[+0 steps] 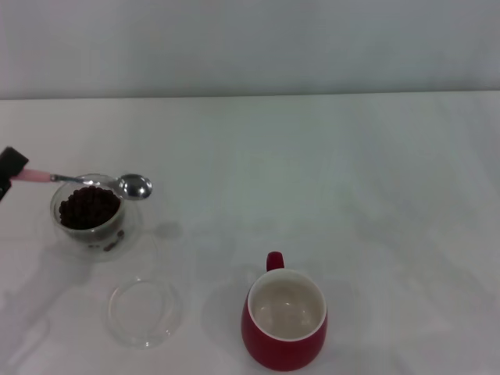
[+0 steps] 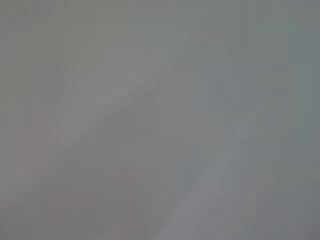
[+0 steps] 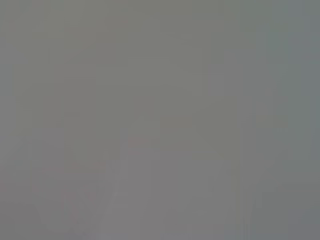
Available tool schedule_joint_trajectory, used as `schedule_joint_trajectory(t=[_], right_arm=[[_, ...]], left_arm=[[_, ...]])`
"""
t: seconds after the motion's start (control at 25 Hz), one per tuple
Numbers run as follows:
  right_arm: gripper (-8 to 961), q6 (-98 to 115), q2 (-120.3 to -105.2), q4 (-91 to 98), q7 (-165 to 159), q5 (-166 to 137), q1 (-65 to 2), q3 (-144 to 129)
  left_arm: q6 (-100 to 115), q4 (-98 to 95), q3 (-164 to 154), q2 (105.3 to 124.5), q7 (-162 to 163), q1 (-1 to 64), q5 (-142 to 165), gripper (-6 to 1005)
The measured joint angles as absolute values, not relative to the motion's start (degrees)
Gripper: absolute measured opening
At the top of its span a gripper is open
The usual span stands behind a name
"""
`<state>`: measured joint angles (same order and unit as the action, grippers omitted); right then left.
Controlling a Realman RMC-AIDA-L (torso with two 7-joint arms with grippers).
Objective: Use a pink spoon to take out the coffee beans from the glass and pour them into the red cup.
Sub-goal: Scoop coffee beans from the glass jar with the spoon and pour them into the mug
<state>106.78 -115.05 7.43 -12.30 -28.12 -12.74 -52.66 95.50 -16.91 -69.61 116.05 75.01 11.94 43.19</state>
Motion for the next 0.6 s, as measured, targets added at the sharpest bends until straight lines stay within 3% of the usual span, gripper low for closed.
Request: schedule_joint_trajectory(t=[0.28, 0.6], right_arm=[[621, 106.3, -115.05, 7.4, -12.2, -28.1, -13.1, -52.7], [621, 106.2, -115.17, 7.5, -12.2, -28.2, -13.6, -52.7]], left_arm=[[94.8, -19.0, -69.1, 112.97, 75.6, 13.3, 43.6, 136], [91.4, -19.6, -68.9, 107.32, 86.9, 17.6, 45.3, 136]])
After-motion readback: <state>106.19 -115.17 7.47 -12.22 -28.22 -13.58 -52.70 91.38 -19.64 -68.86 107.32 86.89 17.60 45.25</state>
